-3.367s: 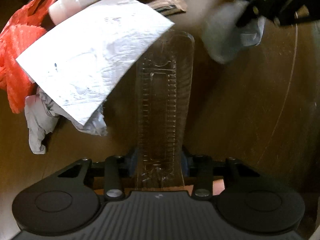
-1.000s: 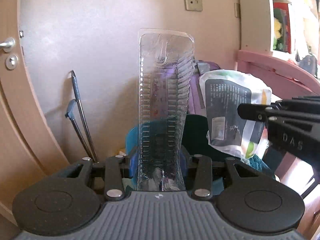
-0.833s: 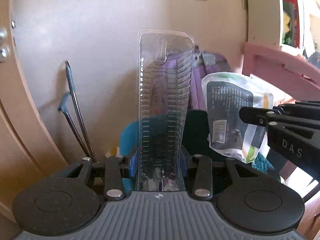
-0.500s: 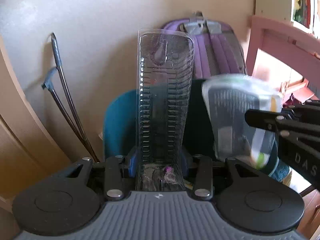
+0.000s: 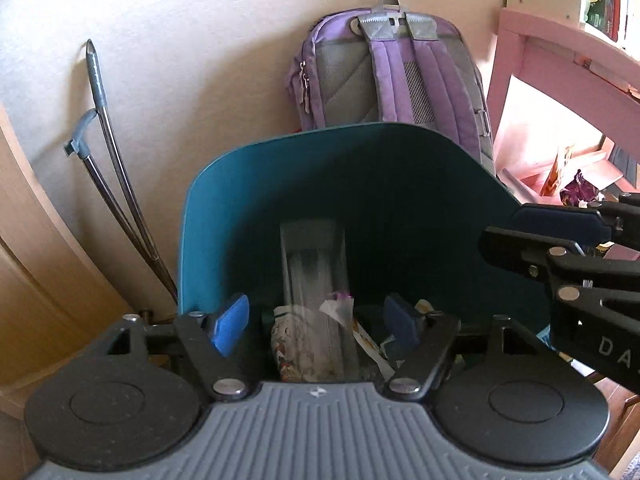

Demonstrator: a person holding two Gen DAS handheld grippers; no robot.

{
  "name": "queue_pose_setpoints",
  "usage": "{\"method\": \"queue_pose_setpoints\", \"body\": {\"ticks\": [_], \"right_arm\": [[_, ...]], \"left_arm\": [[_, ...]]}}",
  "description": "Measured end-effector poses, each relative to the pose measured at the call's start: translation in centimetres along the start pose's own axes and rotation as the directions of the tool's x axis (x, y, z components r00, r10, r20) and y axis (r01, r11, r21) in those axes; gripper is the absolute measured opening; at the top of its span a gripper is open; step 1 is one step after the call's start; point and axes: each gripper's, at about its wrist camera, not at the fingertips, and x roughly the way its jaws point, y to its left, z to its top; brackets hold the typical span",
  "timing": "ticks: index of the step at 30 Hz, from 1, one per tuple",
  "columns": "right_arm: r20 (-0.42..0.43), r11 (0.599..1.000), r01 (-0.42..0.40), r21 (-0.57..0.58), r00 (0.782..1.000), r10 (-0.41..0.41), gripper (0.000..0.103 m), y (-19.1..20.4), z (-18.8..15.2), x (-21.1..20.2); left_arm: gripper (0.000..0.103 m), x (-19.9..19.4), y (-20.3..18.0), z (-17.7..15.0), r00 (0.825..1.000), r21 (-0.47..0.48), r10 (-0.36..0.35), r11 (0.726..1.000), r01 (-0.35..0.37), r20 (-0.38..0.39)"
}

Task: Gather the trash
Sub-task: 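Carry the tray and wrapper up to the teal bin with both tools, then open both tools over the bin to drop the tray and wrapper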

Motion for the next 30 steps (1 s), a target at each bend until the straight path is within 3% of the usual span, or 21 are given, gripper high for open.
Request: {"method": "queue_pose_setpoints", "body": {"ticks": [13, 17, 30], "right_arm": [[0.042, 1.0, -0.019, -0.006, 0.999, 0.02, 0.041, 1.5, 0.0, -5.5], [0.062, 1.0, -0.027, -0.001, 0.998, 0.027, 0.048, 2.3, -0.2, -8.0], [0.097, 0.997, -0.073, -0.018, 0.992, 0.075, 0.057, 4.9, -2.0, -14.6]], "left_arm": [[0.079, -6.6, -0.2, -1.7, 0.998, -0.001, -0.005, 1.0, 0.005, 0.063], [0.08, -9.5, 0.0, -2.5, 0.996, -0.009, 0.0, 1.0, 0.001, 0.089], [0.082, -16.8, 1.0, -7.1, 0.99, -0.019, 0.002, 1.0, 0.001, 0.143]]}}
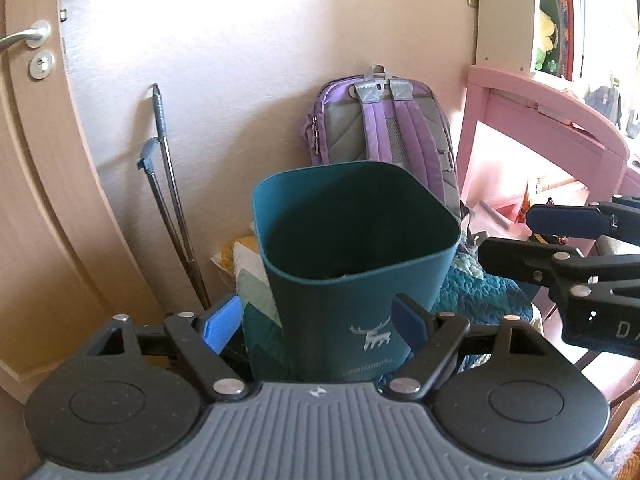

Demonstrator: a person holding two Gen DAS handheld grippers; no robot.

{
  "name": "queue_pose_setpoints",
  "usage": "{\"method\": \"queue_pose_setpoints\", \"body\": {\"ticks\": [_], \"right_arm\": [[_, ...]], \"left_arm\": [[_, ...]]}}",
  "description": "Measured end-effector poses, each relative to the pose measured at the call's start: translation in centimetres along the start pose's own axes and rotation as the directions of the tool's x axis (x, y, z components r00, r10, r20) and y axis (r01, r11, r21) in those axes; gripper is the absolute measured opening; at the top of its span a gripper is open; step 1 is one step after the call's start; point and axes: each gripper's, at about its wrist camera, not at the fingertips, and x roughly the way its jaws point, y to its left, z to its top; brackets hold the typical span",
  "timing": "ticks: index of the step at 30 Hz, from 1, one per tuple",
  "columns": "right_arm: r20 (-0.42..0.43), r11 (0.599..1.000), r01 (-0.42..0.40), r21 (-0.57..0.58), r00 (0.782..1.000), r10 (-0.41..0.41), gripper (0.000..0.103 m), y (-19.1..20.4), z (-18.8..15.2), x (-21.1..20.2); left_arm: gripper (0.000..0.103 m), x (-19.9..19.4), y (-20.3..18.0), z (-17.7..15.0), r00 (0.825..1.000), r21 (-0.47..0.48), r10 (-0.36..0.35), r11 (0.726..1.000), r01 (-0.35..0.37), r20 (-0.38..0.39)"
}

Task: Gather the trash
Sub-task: 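Open both tools over the bin to drop the tray and wrapper, then lower both tools from the bin down to the trash on the floor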

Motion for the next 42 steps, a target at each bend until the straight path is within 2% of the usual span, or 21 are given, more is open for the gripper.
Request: {"method": "queue_pose_setpoints", "body": {"ticks": [4, 5, 7, 8, 15, 18, 29, 35, 39, 42], "right_arm": [[-0.005, 1.0, -0.025, -0.004, 1.0, 0.025, 0.057, 0.8, -1.1, -1.1], [-0.007, 0.999, -0.032, -0.005, 0.999, 0.032, 0.058, 0.9, -1.4, -1.3], [-0.011, 0.999, -0.046, -0.01, 0.999, 0.045, 0.058, 1.3, -2.0, -1.5], [-0.013, 0.999, -0.049, -0.011, 0.999, 0.049, 0.058, 1.6, -2.4, -1.6], [-0.048, 0.997, -0.083, -0.005, 0.995, 0.083, 0.058, 3.3, -5.8, -1.6], [-0.069, 0.995, -0.098, -0.003, 0.993, 0.098, 0.058, 4.0, -7.5, -1.0], [-0.178, 0.988, -0.151, 0.021, 0.972, 0.152, 0.059, 6.3, -14.8, 4.1], [-0.306, 0.985, -0.165, 0.053, 0.936, 0.173, 0.059, 6.4, -20.4, 9.0], [-0.414, 0.99, -0.139, 0.037, 0.899, 0.142, 0.059, 6.2, -24.2, 12.8], [-0.472, 0.989, -0.143, 0.05, 0.869, 0.149, 0.059, 6.1, -27.5, 15.1]], "left_arm": [[0.083, -1.5, 0.6, -1.5, 1.0, -0.004, -0.001, 1.0, 0.001, 0.005], [0.086, -1.9, 0.7, -1.9, 1.0, -0.005, 0.002, 1.0, -0.002, 0.007], [0.099, -2.4, 1.1, -2.6, 1.0, -0.013, 0.004, 1.0, -0.004, 0.014], [0.1, -2.8, 1.3, -3.0, 1.0, -0.018, 0.002, 1.0, -0.002, 0.021], [0.101, -3.9, 3.1, -5.9, 0.999, -0.026, 0.021, 0.999, -0.019, 0.042], [0.101, -3.6, 3.8, -7.7, 0.999, -0.022, 0.028, 0.999, -0.028, 0.028], [0.101, 0.9, 7.1, -15.5, 0.998, -0.016, -0.001, 1.0, 0.0, -0.061], [0.101, 6.2, 8.4, -20.4, 0.986, 0.008, -0.015, 1.0, 0.017, -0.167], [0.101, 10.5, 9.3, -24.2, 0.97, 0.037, 0.004, 0.999, 0.005, -0.245], [0.101, 13.8, 10.0, -27.1, 0.954, 0.03, -0.008, 0.999, 0.018, -0.299]]}}
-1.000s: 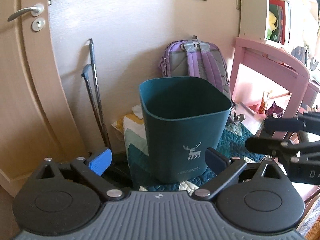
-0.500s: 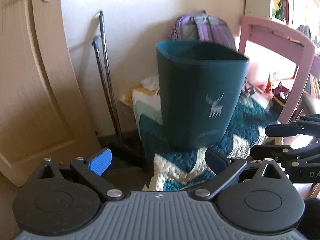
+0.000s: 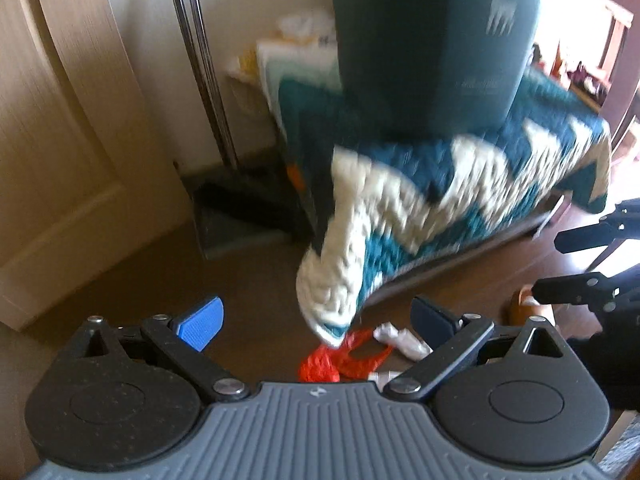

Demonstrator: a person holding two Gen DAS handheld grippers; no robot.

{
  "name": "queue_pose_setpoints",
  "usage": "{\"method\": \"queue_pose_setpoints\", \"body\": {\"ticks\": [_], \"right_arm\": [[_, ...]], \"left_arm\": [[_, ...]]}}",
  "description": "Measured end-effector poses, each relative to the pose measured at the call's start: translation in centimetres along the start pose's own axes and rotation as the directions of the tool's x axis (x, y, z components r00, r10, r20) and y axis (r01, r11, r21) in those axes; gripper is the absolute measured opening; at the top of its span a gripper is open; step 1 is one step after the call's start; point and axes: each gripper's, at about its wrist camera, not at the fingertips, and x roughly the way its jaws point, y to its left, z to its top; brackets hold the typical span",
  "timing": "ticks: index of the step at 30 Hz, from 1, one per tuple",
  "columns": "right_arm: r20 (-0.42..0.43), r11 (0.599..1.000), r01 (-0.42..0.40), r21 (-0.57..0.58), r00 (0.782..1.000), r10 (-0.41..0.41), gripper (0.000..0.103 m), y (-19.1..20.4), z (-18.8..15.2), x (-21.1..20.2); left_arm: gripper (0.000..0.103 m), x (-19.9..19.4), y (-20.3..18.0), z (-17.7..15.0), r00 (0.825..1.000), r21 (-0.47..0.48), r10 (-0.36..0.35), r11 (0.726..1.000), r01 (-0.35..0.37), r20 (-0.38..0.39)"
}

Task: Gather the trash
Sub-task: 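Lower both tools from the bin down to the trash on the floor, then grasp the red plastic bag with left tool while right tool grasps the yogurt bottle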

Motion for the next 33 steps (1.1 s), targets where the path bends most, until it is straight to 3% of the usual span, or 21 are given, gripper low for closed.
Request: {"method": "queue_pose_setpoints", "body": {"ticks": [6, 16, 21, 26, 33], "right_arm": [[-0.154, 0.999, -0.036, -0.028, 0.988, 0.031, 0.059, -0.3, -3.0, 7.3], [-0.363, 0.984, -0.096, -0.153, 0.931, 0.035, 0.058, 0.5, -7.0, 18.5], [-0.441, 0.973, -0.133, -0.187, 0.897, 0.038, 0.058, 0.5, -9.5, 22.9], [-0.498, 0.962, -0.15, -0.227, 0.867, 0.018, 0.057, 0.1, -11.7, 26.6], [-0.56, 0.942, -0.189, -0.278, 0.828, 0.0, 0.057, -0.1, -14.2, 31.4]], "left_arm": [[0.101, 7.8, 1.4, -4.1, 0.992, -0.025, -0.015, 1.0, 0.012, -0.127], [0.1, 17.7, 0.9, -10.8, 0.953, 0.044, -0.065, 0.996, 0.082, -0.295], [0.1, 22.8, 1.9, -11.7, 0.932, -0.044, -0.091, 0.996, 0.081, -0.352], [0.1, 28.7, 4.1, -12.4, 0.909, -0.129, -0.075, 0.991, 0.024, -0.409], [0.1, 33.5, 5.1, -13.6, 0.885, -0.201, -0.107, 0.979, 0.015, -0.453]]}}
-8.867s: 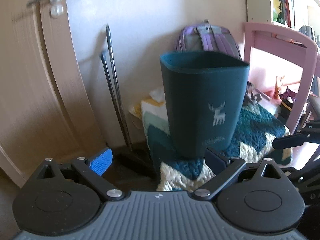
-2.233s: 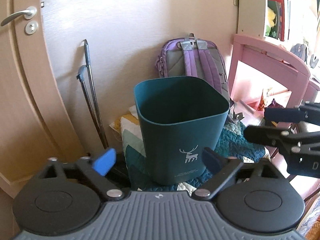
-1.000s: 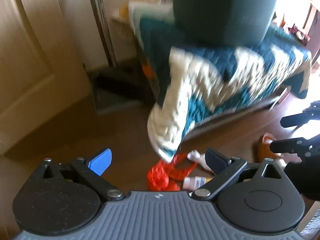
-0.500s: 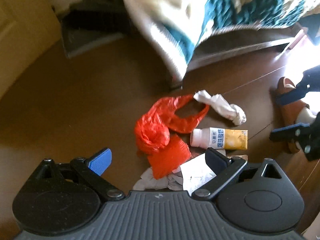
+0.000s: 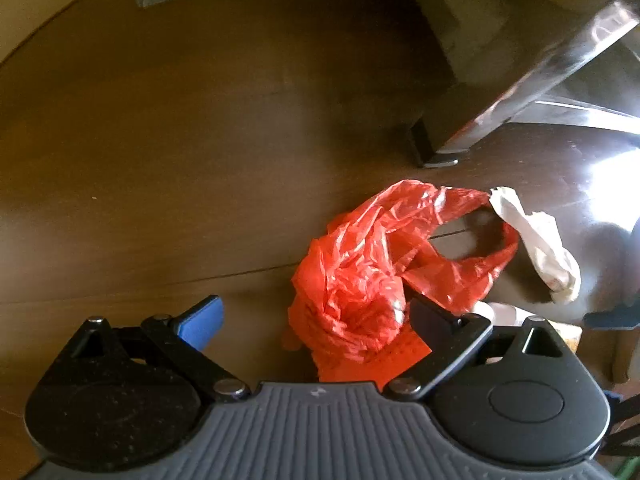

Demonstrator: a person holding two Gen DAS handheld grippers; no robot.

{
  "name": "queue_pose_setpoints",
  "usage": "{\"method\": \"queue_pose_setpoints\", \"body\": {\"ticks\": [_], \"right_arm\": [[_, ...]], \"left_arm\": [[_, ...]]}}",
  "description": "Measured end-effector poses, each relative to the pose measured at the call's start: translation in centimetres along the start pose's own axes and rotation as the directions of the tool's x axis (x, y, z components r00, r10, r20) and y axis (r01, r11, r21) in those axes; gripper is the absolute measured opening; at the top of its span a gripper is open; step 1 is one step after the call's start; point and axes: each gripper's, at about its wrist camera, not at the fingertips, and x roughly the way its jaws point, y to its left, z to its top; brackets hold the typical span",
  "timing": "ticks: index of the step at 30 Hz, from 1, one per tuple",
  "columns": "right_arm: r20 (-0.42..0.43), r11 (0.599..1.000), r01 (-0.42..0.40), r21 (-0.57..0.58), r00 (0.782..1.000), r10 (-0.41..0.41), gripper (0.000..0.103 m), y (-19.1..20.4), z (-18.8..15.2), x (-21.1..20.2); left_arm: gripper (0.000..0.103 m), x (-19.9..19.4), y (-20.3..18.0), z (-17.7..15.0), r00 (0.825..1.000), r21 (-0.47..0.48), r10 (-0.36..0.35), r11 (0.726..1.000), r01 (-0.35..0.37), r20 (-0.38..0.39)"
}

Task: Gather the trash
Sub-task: 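Grasp the red plastic bag with left tool while right tool grasps the yogurt bottle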

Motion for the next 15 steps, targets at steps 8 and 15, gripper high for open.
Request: {"method": "queue_pose_setpoints", "body": {"ticks": [8, 15], "right_arm": [[-0.011, 0.997, 0.03, -0.069, 0.999, -0.031, 0.056, 0.8, 0.5, 2.8], [-0.009, 0.996, 0.057, -0.062, 0.998, -0.058, 0.044, 1.2, 0.9, 3.1]], "left_arm": [[0.086, 2.5, 0.5, 1.2, 0.999, -0.032, -0.025, 0.999, 0.024, -0.035], [0.064, 2.2, 0.2, 1.2, 0.995, -0.056, -0.083, 0.995, 0.08, -0.055]]}}
